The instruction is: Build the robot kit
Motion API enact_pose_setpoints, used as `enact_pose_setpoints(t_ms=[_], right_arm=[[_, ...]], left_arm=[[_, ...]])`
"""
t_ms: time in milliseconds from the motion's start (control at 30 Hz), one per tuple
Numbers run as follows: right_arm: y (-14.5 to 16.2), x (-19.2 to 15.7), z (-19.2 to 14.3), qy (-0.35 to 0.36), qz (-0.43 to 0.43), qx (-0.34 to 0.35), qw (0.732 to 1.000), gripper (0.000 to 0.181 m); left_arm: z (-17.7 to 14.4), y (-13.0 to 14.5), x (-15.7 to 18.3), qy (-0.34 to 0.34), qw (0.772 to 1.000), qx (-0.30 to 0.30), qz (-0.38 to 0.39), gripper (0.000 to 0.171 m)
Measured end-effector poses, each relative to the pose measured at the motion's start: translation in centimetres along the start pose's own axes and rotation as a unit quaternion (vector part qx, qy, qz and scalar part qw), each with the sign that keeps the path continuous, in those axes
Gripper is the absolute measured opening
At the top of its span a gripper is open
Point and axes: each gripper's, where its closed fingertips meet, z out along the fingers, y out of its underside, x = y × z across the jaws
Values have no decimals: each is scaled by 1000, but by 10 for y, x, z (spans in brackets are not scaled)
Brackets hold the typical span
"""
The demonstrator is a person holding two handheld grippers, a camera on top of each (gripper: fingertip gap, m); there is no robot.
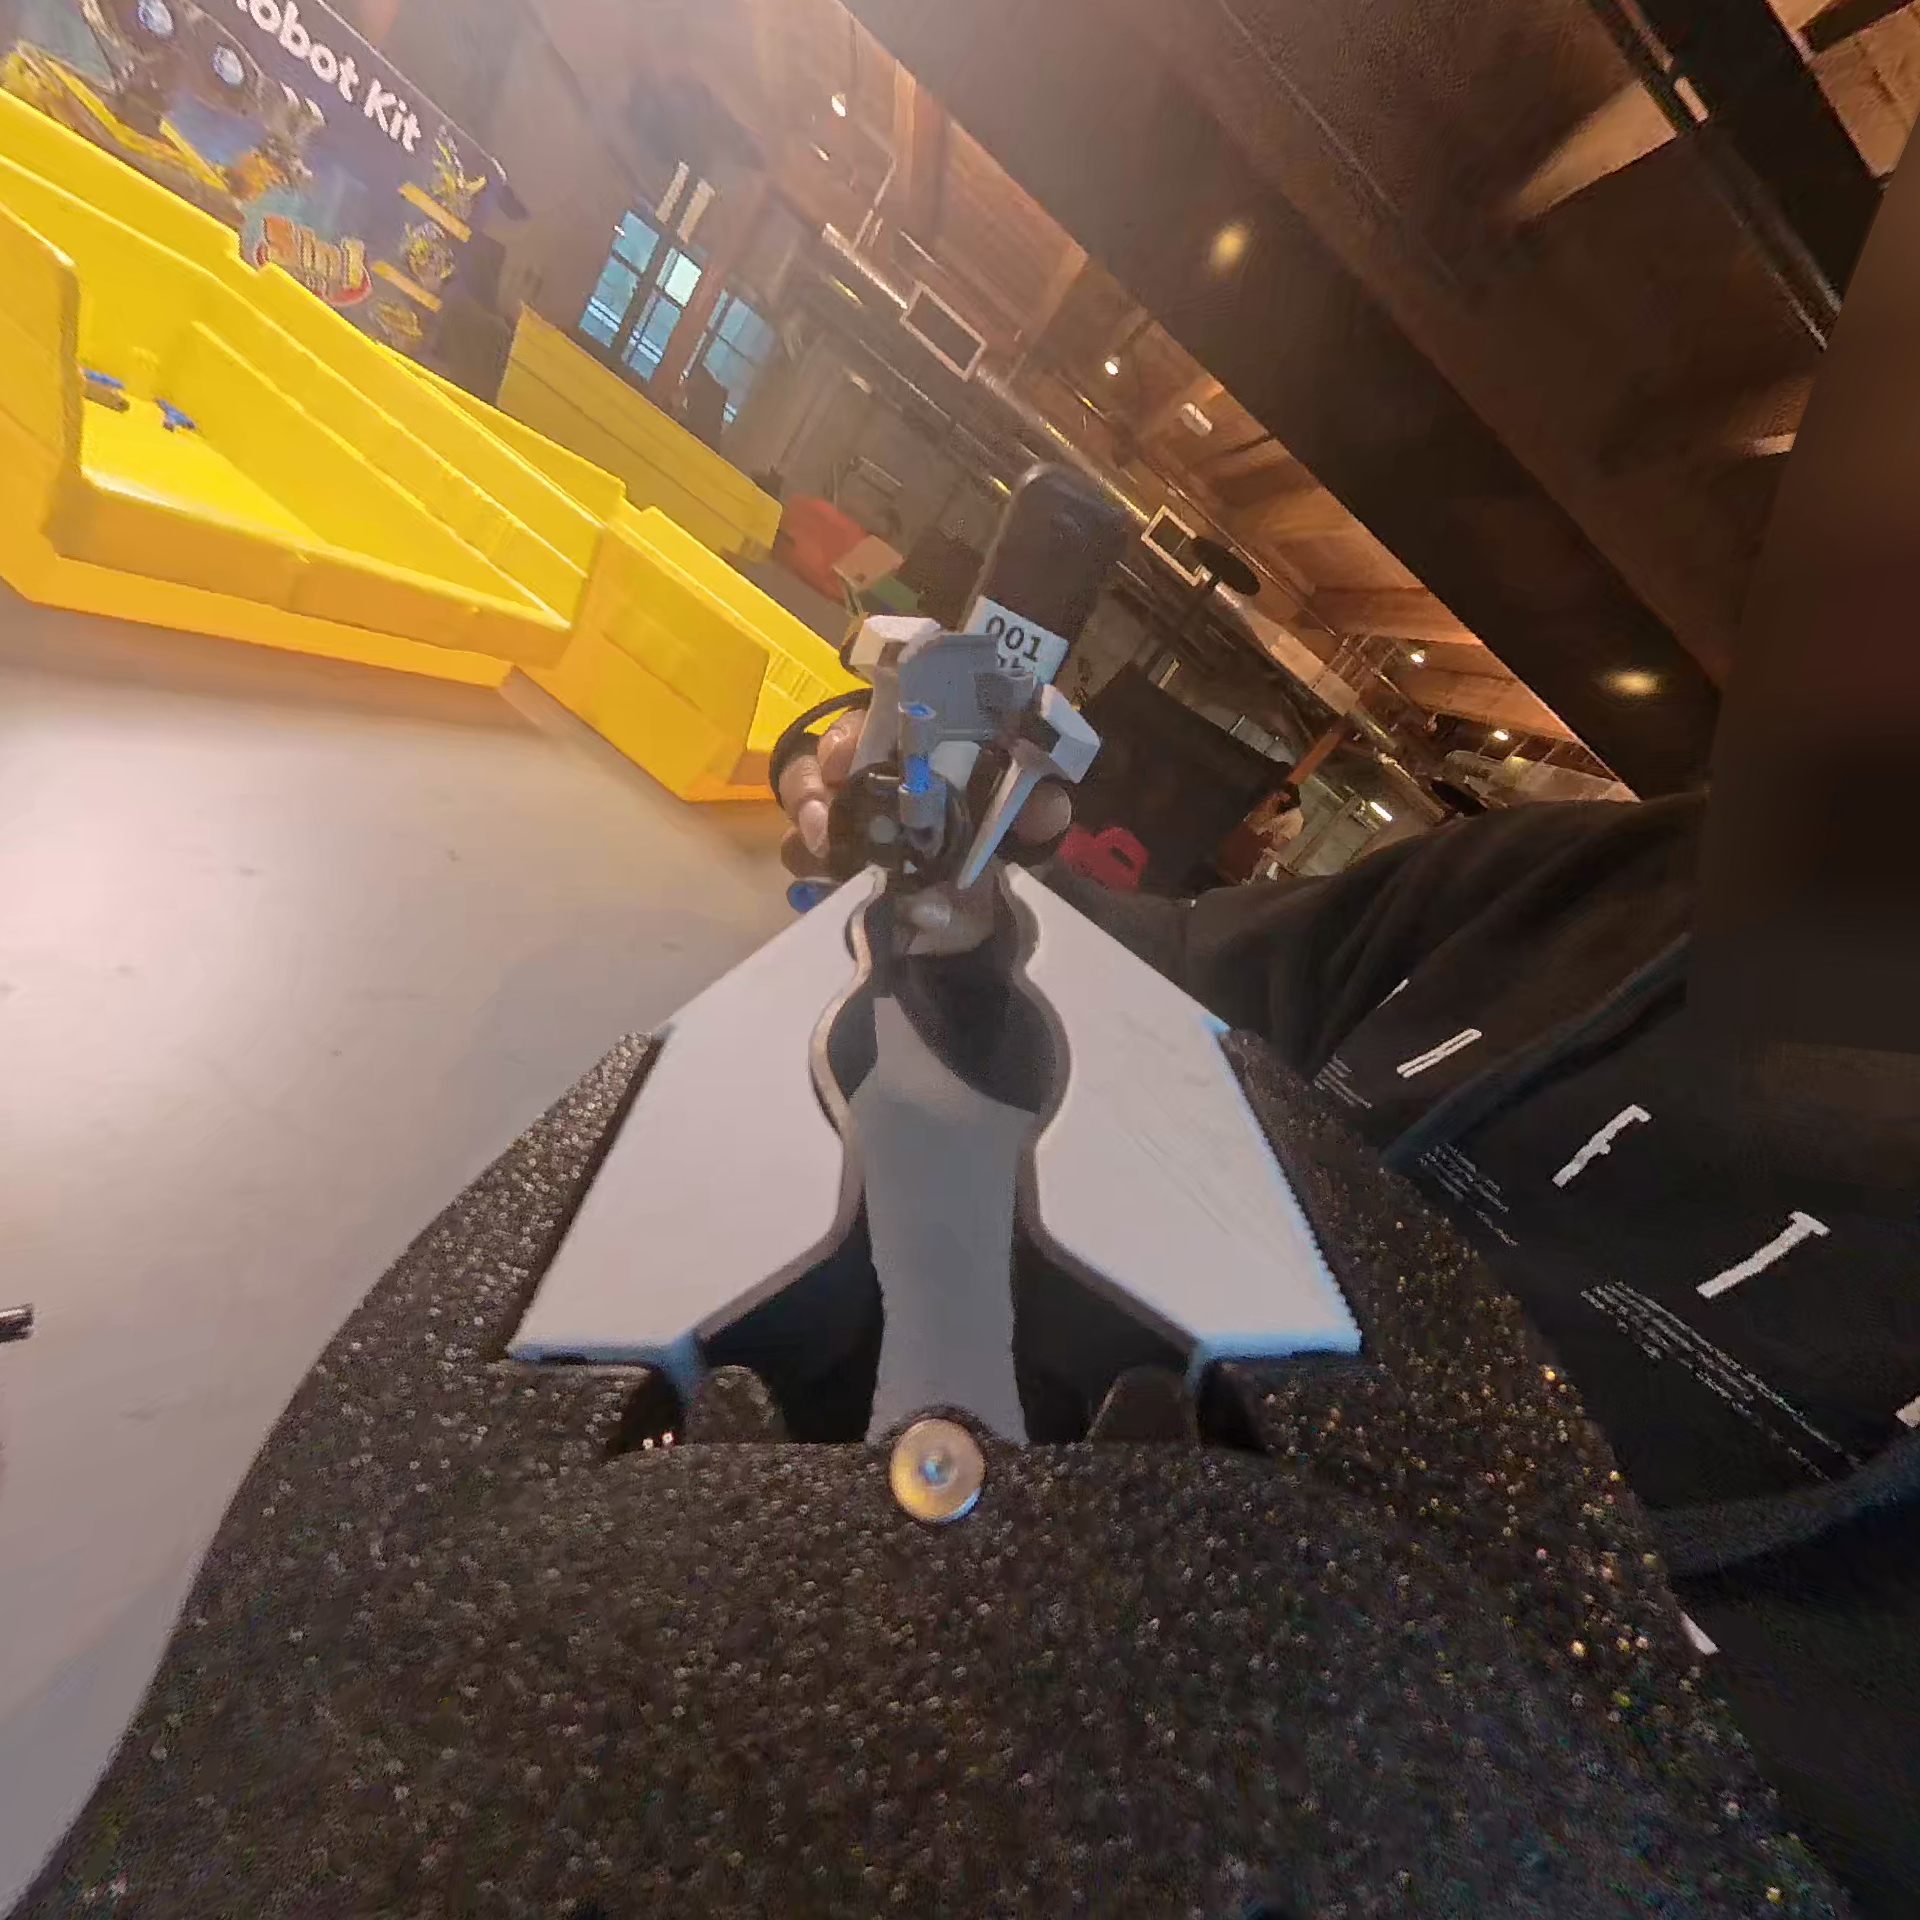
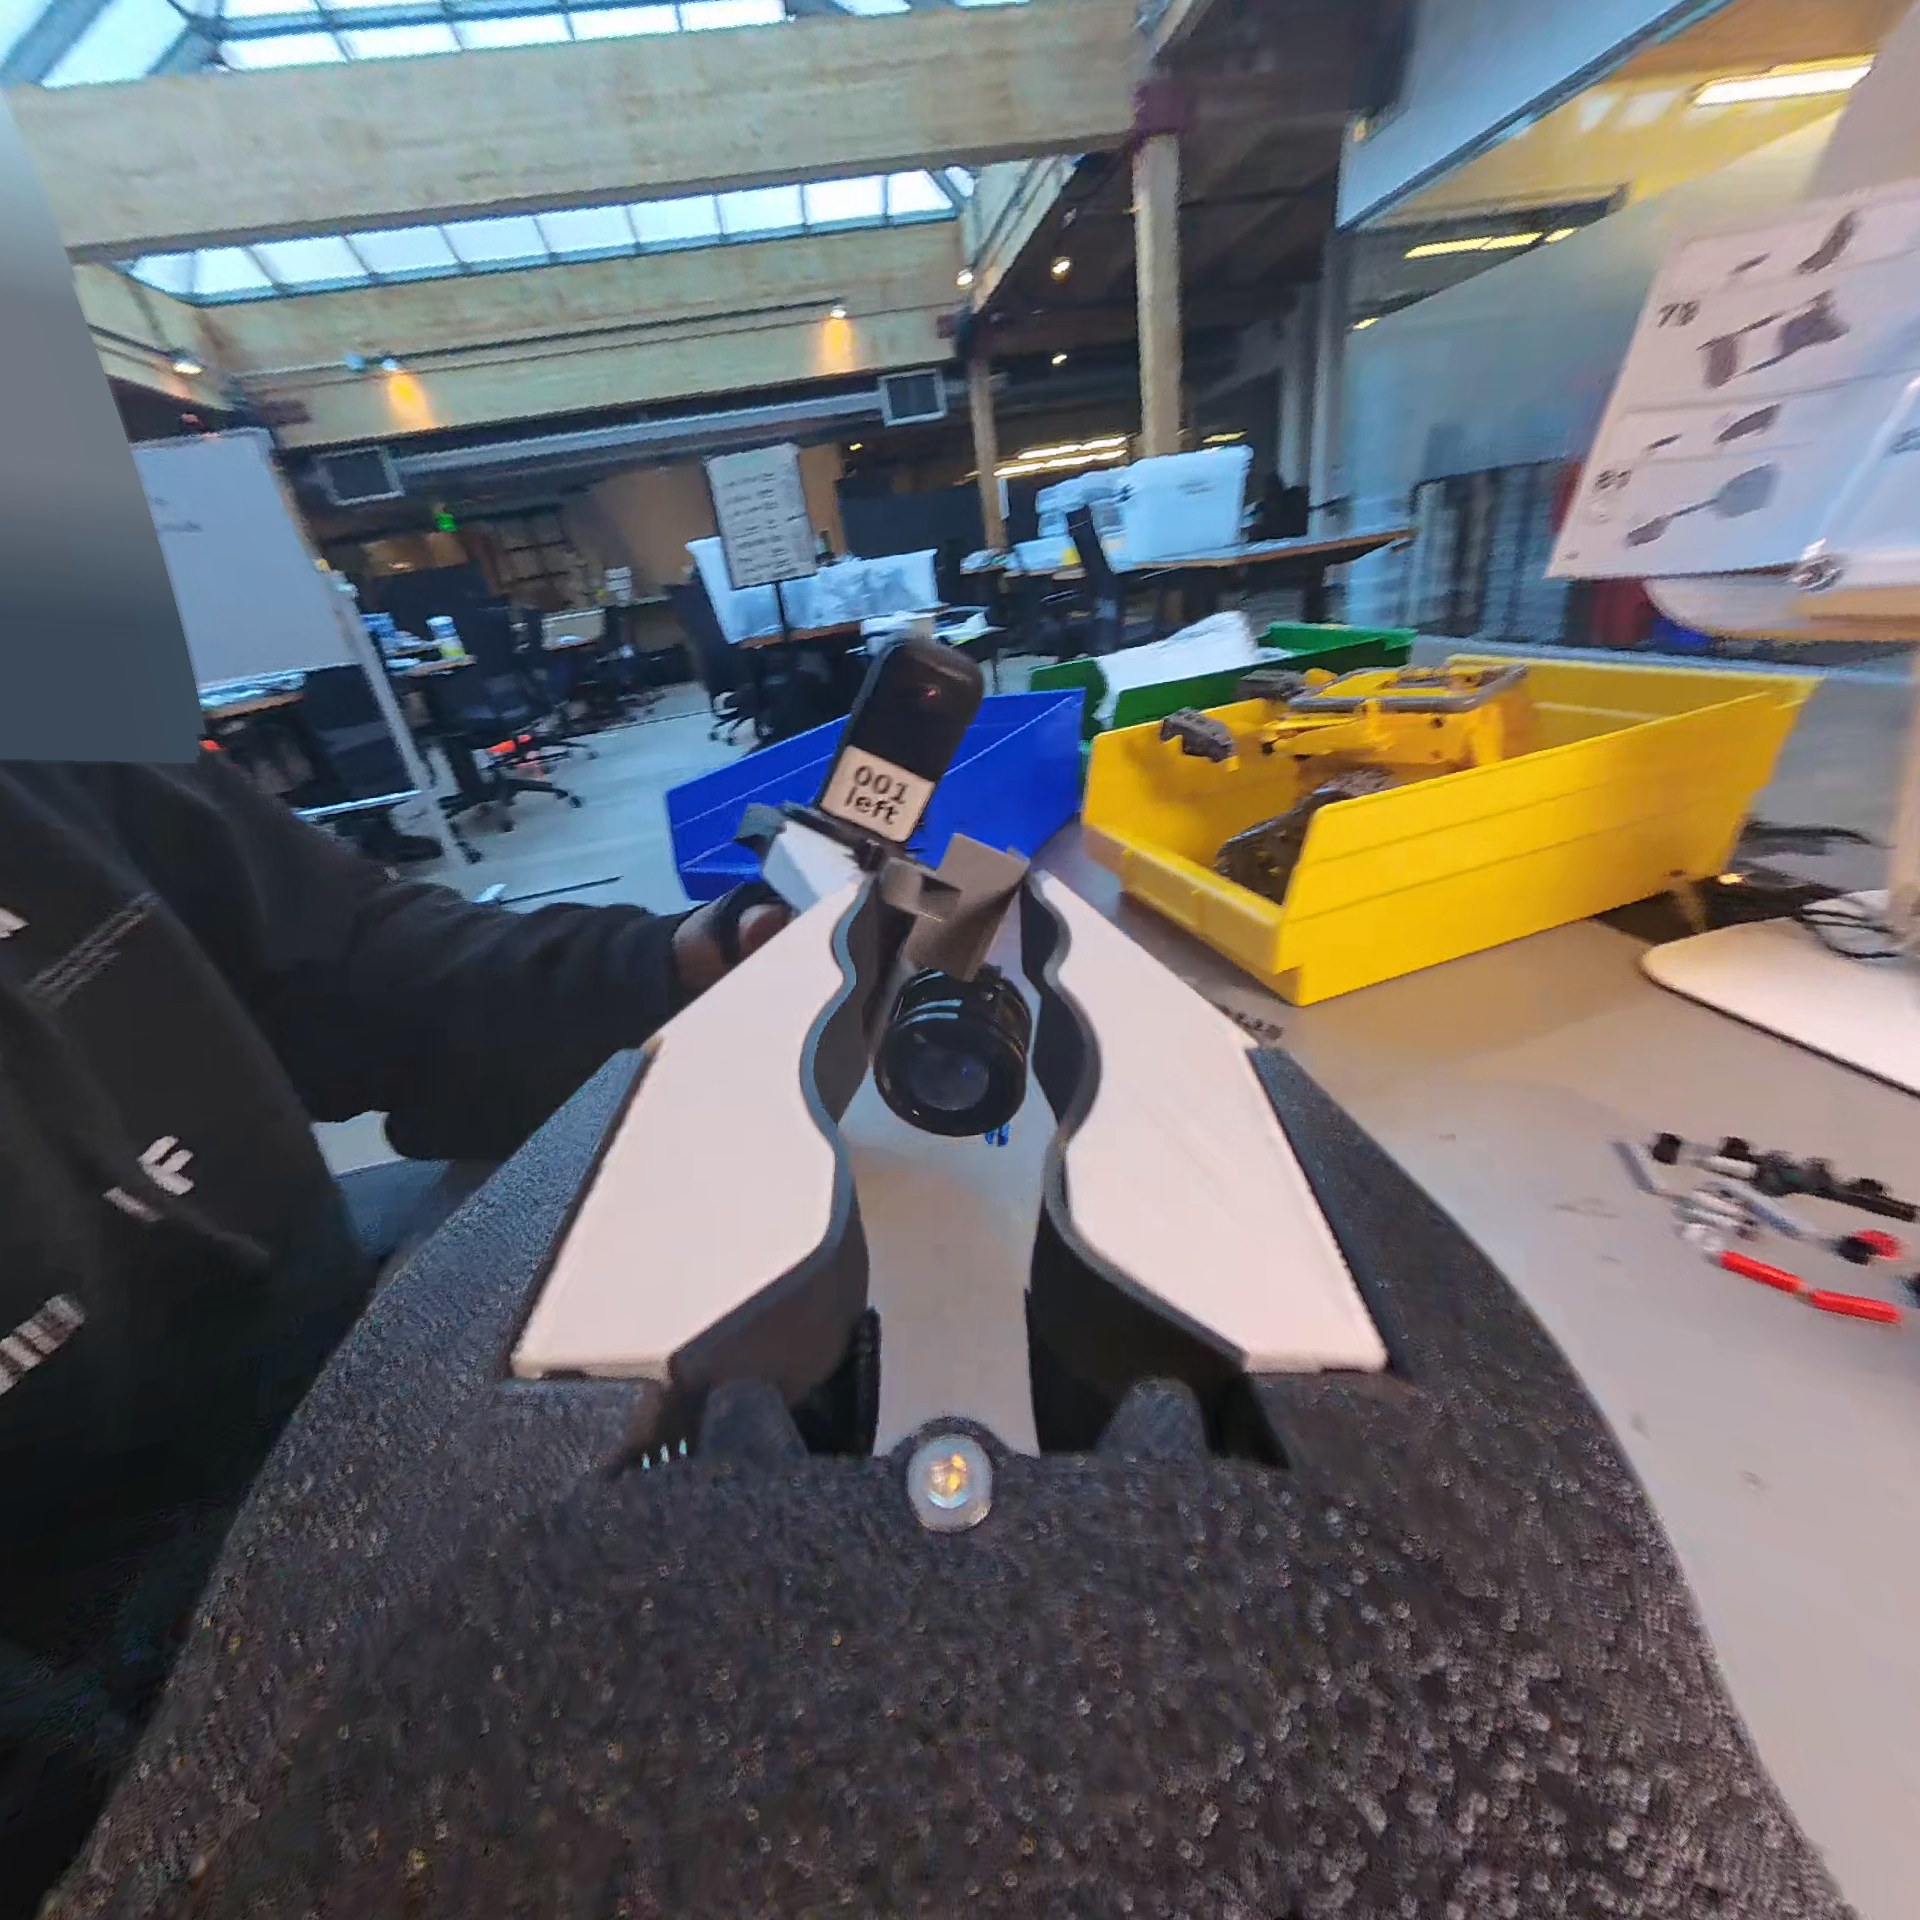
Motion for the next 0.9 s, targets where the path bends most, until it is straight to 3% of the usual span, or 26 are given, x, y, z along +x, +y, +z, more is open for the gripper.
enact_pose_setpoints(t_ms=[267,400,700,800,900], right_arm=[[-15,-3,10,82,-55,53,994,26],[-12,-2,13,119,-77,54,988,26],[4,1,23,167,-158,11,973,26],[4,2,22,163,-169,9,972,25],[-2,-2,20,102,-131,17,986,25]], left_arm=[[12,-23,-5,-55,995,78,8,22],[13,-23,-10,-112,990,73,39,15],[16,-15,-23,-152,986,75,-4,19],[18,-11,-23,-148,988,53,-3,17],[16,-12,-14,-110,993,34,-2,14]])
